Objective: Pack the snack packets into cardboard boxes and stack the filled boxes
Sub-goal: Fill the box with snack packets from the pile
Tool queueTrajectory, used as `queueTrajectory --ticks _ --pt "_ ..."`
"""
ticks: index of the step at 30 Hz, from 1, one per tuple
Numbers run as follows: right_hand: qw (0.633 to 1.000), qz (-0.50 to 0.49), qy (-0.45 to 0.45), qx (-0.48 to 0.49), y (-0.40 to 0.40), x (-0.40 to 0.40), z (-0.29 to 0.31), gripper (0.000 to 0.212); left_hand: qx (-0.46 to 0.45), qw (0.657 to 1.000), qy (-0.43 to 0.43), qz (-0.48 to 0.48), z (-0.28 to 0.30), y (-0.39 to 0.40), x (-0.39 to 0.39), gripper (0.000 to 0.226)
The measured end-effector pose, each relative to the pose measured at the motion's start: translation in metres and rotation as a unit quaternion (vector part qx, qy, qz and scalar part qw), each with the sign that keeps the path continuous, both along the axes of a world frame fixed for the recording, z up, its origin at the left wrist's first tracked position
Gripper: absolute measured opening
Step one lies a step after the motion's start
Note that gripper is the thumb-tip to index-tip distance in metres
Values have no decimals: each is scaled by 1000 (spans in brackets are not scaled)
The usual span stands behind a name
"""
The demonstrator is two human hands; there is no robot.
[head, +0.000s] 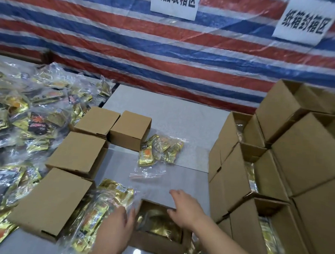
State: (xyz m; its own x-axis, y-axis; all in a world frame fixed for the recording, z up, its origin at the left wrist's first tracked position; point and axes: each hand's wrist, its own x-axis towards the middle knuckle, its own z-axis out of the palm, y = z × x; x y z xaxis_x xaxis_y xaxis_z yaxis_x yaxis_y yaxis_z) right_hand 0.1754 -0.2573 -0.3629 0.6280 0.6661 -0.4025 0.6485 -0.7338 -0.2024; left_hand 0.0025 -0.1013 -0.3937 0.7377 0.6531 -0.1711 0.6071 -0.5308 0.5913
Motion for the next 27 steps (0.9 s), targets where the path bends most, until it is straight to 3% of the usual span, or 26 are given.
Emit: queueTrajectory --ticks 2,4,6,10,13,17,20,23,27 --pt "999 1 24 -42 4 -3 -12 50 -12 995 97 -34 -7 -8 -8 56" --pt "998 5 17 -58 3 -10 -20 33 -43 994 89 -47 -12 -22 -10 56" --pt "998 -10 5 -54 4 -15 -20 25 -112 991 67 -14 -15 -31 -7 70" --pt "998 -36 6 -41 -2 -23 -8 25 -272 956 50 92 -10 -29 1 47" --pt "999 -46 9 -6 -5 -27 23 22 -226 968 77 77 18 -14 18 45" --pt "991 -93 -37 92 -9 -15 99 17 -117 993 24 -8 108 -3 72 50" --pt "972 -140 -94 165 -16 11 170 10 -76 993 -17 -87 183 -5 118 41" --pt "952 -176 -146 202 -29 40 234 12 -58 988 -56 -133 246 -16 158 39" --pt "929 -232 -189 219 -51 85 297 14 -101 976 -72 -178 310 -43 214 45"
